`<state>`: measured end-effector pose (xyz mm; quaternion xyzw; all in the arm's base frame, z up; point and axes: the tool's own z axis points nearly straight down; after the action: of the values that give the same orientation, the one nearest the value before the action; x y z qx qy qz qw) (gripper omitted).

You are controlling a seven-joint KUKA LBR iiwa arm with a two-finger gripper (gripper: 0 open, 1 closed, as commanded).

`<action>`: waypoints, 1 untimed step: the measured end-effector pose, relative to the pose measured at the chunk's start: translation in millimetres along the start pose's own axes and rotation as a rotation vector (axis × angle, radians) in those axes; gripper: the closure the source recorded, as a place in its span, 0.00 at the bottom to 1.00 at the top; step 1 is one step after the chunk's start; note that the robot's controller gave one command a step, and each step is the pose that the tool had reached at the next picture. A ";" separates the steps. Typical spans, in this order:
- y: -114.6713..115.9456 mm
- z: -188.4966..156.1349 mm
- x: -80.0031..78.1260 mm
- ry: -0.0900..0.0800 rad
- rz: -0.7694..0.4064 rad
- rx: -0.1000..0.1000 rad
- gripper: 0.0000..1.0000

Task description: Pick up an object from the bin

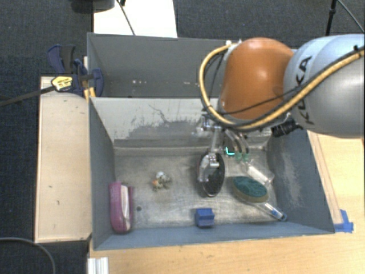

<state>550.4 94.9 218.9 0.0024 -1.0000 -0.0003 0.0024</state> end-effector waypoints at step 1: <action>50.8 147.0 -18.6 -0.011 -0.333 0.001 0.00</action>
Offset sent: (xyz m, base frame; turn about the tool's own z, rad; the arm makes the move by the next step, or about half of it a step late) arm 0.0156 0.0503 -0.1489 -0.3337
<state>568.0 145.8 71.8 0.1681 -0.9858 -0.0004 -0.0031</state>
